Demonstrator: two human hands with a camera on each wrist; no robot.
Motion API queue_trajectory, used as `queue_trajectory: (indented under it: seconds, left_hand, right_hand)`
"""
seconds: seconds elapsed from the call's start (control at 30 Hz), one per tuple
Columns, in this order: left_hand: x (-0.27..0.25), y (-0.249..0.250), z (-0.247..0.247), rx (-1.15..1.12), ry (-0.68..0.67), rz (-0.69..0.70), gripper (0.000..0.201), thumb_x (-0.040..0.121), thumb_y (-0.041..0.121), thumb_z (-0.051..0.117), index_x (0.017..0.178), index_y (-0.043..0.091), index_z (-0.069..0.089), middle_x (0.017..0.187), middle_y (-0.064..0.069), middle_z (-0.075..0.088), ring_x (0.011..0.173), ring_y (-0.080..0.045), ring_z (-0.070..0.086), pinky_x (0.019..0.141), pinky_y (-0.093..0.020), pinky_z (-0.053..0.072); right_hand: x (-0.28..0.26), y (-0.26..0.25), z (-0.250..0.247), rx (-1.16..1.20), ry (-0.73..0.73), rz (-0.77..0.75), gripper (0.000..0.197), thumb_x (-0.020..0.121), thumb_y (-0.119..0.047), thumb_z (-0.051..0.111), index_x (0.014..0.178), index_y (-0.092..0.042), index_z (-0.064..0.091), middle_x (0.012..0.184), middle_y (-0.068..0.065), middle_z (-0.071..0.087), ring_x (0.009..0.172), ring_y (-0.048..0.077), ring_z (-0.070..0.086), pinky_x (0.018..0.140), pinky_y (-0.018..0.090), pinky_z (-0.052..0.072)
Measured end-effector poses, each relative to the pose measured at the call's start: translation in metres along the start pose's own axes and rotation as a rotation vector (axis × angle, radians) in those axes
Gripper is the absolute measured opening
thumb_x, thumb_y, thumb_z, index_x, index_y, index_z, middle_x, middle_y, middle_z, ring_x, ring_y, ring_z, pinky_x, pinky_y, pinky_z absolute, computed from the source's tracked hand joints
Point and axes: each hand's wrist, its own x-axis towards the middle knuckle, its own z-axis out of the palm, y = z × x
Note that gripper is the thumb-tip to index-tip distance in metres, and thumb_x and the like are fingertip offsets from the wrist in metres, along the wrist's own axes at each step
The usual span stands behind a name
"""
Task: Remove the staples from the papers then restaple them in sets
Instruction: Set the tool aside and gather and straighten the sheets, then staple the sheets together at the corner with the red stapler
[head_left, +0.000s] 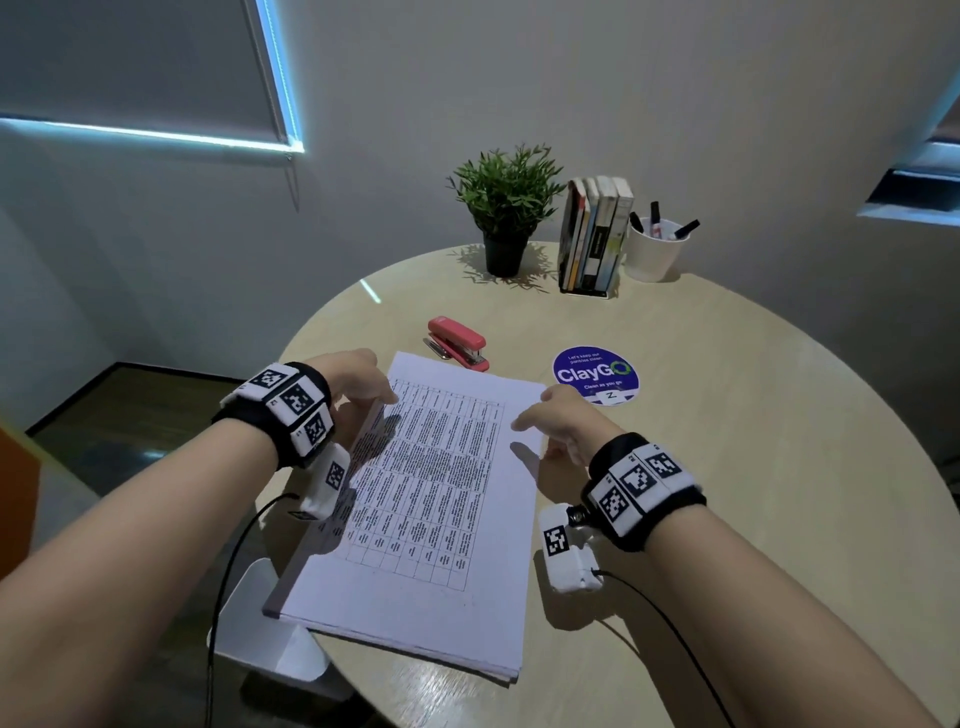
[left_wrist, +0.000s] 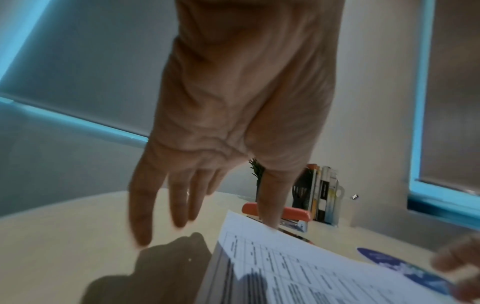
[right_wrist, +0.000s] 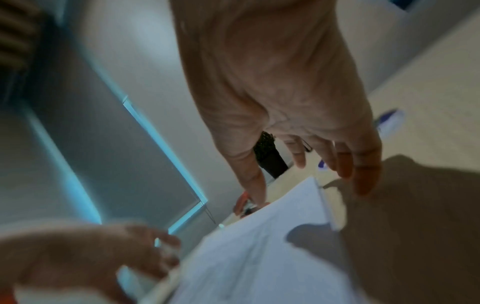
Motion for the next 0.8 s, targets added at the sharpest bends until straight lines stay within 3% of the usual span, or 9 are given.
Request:
queue_trajectory:
  seconds: [0.03, 0.07, 0.13, 0.2, 0.3, 0.37, 0.43, 0.6, 0.8]
  left_hand:
    - [0.004, 0.004, -0.003, 0.034, 0.056, 0.035, 0.066, 0.088, 0.022, 0.067, 0.141, 0.002, 0.034, 0.132, -0.019, 0.053, 0.117, -0.036, 0.054, 0.095, -0.043, 0.049]
    - [0.008, 0.009, -0.006, 0.033, 0.118, 0.078, 0.066, 0.088, 0.022, 0.069, 0.141, 0.002, 0.035, 0.135, -0.018, 0.051, 0.12, -0.035, 0.052, 0.094, -0.039, 0.048]
    - [0.018, 0.022, -0.013, -0.031, 0.237, 0.209, 0.065, 0.086, 0.018, 0.07, 0.14, 0.003, 0.039, 0.138, -0.016, 0.049, 0.123, -0.031, 0.05, 0.095, -0.036, 0.043]
    - [0.029, 0.037, -0.02, -0.014, 0.335, 0.364, 0.058, 0.086, 0.011, 0.068, 0.137, 0.004, 0.043, 0.136, -0.015, 0.052, 0.124, -0.028, 0.05, 0.099, -0.033, 0.041]
    - [0.048, 0.056, -0.022, 0.259, 0.415, 0.532, 0.059, 0.084, 0.001, 0.063, 0.139, 0.009, 0.043, 0.139, -0.01, 0.049, 0.128, -0.027, 0.045, 0.104, -0.041, 0.04]
    - [0.059, 0.068, -0.016, 0.528, 0.386, 0.591, 0.066, 0.083, 0.003, 0.065, 0.142, 0.014, 0.038, 0.142, -0.007, 0.045, 0.128, -0.027, 0.042, 0.101, -0.045, 0.041]
    - [0.072, 0.074, -0.008, 0.716, 0.319, 0.62, 0.073, 0.082, 0.015, 0.07, 0.145, 0.019, 0.034, 0.143, -0.003, 0.043, 0.128, -0.025, 0.042, 0.099, -0.044, 0.043]
    - [0.098, 0.082, 0.01, 0.83, 0.241, 0.612, 0.06, 0.083, 0.039, 0.07, 0.135, 0.023, 0.045, 0.135, -0.001, 0.049, 0.125, -0.023, 0.044, 0.093, -0.044, 0.044]
    - [0.096, 0.09, 0.012, 0.937, 0.332, 0.661, 0.036, 0.087, 0.038, 0.061, 0.117, 0.019, 0.053, 0.112, -0.002, 0.061, 0.105, -0.026, 0.058, 0.08, -0.038, 0.049]
  right_hand:
    - [0.006, -0.002, 0.0, -0.056, 0.046, -0.02, 0.067, 0.085, -0.01, 0.073, 0.141, -0.003, 0.037, 0.137, 0.016, 0.047, 0.119, 0.025, 0.053, 0.087, 0.033, 0.05]
    - [0.009, -0.004, 0.0, -0.135, 0.079, -0.05, 0.073, 0.082, -0.015, 0.076, 0.143, -0.007, 0.036, 0.142, 0.016, 0.044, 0.132, 0.032, 0.039, 0.098, 0.041, 0.044]
    - [0.017, -0.01, -0.002, -0.339, 0.105, -0.119, 0.076, 0.082, -0.023, 0.075, 0.145, -0.013, 0.034, 0.146, 0.015, 0.036, 0.139, 0.037, 0.023, 0.105, 0.047, 0.036]
    - [0.026, -0.014, -0.01, -0.533, 0.139, -0.165, 0.066, 0.089, -0.021, 0.063, 0.147, -0.014, 0.033, 0.151, 0.015, 0.029, 0.142, 0.038, 0.018, 0.109, 0.052, 0.03]
    - [0.046, -0.005, -0.033, -0.724, 0.118, -0.04, 0.061, 0.094, -0.018, 0.047, 0.151, -0.015, 0.026, 0.161, 0.016, 0.012, 0.147, 0.039, 0.01, 0.114, 0.057, 0.023]
    - [0.055, 0.007, -0.05, -0.765, -0.003, 0.043, 0.067, 0.093, -0.022, 0.045, 0.154, -0.021, 0.019, 0.162, 0.015, 0.007, 0.147, 0.041, 0.014, 0.116, 0.053, 0.024]
    - [0.06, 0.014, -0.061, -0.801, -0.053, 0.033, 0.076, 0.087, -0.028, 0.053, 0.155, -0.025, 0.018, 0.161, 0.014, 0.013, 0.144, 0.039, 0.024, 0.116, 0.049, 0.029]
    - [0.075, 0.019, -0.065, -0.889, -0.093, 0.01, 0.091, 0.08, -0.035, 0.063, 0.156, -0.028, 0.013, 0.162, 0.011, 0.008, 0.148, 0.032, 0.019, 0.114, 0.046, 0.033]
    - [0.085, 0.022, -0.065, -0.909, -0.109, -0.028, 0.078, 0.083, -0.033, 0.063, 0.15, -0.023, 0.025, 0.157, 0.015, 0.017, 0.142, 0.037, 0.026, 0.11, 0.047, 0.037]
